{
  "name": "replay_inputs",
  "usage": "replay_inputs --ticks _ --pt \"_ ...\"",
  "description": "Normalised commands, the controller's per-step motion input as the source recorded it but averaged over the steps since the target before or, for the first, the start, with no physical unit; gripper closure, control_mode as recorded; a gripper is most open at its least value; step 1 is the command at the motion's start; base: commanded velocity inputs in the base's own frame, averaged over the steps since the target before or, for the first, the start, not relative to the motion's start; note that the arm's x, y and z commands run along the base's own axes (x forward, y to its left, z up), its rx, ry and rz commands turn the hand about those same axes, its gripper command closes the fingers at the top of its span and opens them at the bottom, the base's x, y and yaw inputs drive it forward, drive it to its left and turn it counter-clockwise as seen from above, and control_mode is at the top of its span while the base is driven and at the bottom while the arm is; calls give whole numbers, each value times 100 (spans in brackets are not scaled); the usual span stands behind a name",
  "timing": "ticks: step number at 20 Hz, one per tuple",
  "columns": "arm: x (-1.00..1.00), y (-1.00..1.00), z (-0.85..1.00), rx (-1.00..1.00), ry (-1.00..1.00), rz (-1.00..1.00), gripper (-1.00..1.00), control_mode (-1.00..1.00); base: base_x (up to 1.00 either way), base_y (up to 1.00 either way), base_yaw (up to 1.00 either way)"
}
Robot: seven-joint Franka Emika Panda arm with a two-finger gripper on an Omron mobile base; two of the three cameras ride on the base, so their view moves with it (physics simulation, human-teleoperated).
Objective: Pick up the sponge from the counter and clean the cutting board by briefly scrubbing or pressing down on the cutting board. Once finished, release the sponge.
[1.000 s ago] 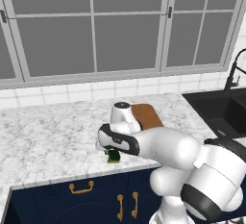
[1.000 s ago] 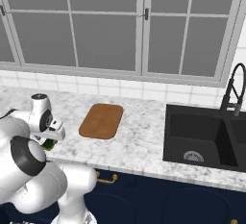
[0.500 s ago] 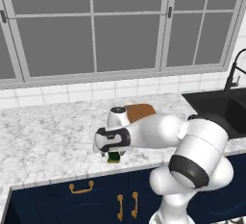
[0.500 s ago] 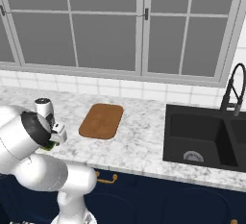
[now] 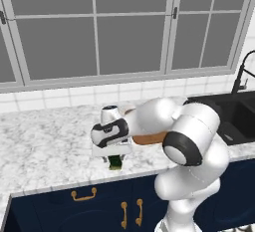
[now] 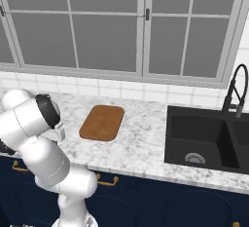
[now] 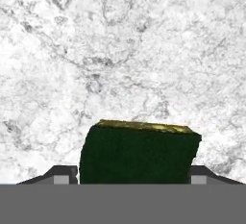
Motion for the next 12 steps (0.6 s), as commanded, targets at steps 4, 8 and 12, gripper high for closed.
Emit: replay_inputs --ticks 4,8,12 --pt "-45 9 -67 1 0 0 100 -100 0 0 0" --pt "-18 -21 -24 5 -1 0 100 -100 0 0 0" --pt "6 -64 29 0 -5 1 100 -100 0 0 0"
